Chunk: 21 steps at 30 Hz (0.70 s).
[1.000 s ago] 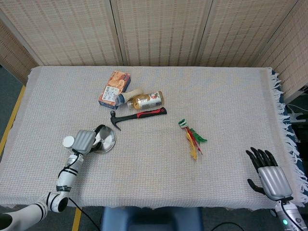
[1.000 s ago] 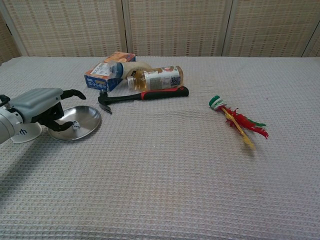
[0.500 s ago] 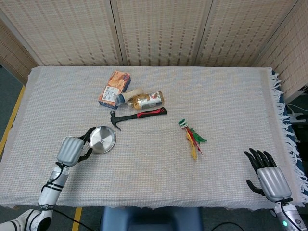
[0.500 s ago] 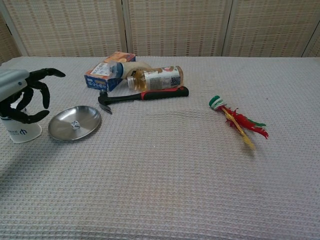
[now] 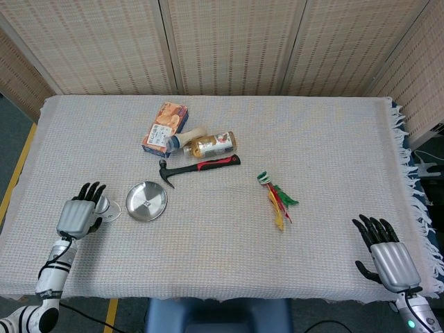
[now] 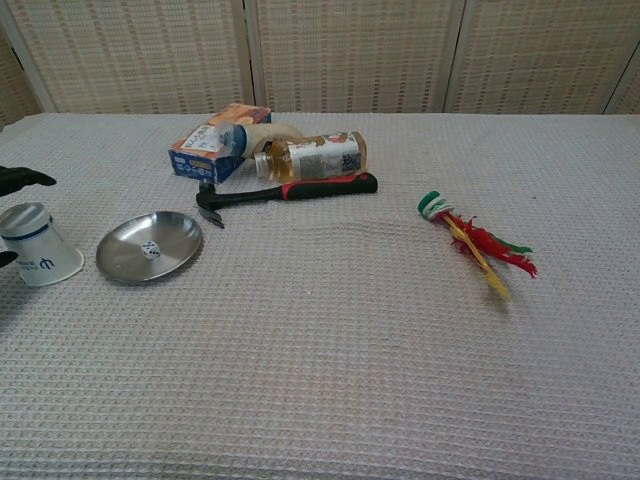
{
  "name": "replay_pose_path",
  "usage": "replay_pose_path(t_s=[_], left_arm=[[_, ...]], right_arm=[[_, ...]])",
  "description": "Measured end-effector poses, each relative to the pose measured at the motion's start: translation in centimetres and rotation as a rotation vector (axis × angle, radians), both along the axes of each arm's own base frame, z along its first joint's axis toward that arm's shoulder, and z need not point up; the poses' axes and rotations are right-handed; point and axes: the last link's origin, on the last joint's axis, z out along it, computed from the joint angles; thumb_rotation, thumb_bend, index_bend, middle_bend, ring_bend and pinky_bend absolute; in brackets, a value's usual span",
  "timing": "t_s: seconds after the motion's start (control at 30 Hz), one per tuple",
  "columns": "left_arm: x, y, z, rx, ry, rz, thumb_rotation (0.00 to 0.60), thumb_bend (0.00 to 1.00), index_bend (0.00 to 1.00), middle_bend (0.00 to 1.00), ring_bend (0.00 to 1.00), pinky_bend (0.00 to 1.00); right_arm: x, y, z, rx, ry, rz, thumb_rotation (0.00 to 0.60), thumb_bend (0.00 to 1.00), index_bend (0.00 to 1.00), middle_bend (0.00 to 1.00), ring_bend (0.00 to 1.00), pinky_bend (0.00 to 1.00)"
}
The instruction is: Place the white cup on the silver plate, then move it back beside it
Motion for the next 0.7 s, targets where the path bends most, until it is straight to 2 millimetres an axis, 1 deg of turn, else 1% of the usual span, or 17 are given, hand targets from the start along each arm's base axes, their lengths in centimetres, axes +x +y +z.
replay_pose_path(t_s=[0.2,0.33,0.53,0.7], left_arm=[[-0.64,0.28,0.23,0.032,0.038,0.021,0.600,0.45,0.23,0.15,0.10,0.50],[-0.52,0.23,0.17,0.037,0.027,0.013,0.600,0.44,0.26,0.19,0.16,0.53],[-0.41,0.45,0.01,0.051,0.021,-0.009,0.600,0.42,0.24,0.19,0.16,0.55],[-0.33,0.59,-0.12,0.043,0.004,-0.021,0.600,0.40,0.16,0.14,0.17,0.59]], right_arm=[[-0.05,-0.10,-0.14,0.004,0.003,-0.005,0.600,0.21,0.00,0.00,0.00,0.00],[-0.05,-0.09,-0.14,0.002,0.005,-0.005,0.600,0.21,0.00,0.00,0.00,0.00],[-0.13,-0.12,-0.26,0.008,0.010,-0.010,0.600,0.21,0.00,0.00,0.00,0.00],[-0.20,-0.16,-0.31,0.010,0.013,-0.018,0.600,0.21,0.00,0.00,0.00,0.00]])
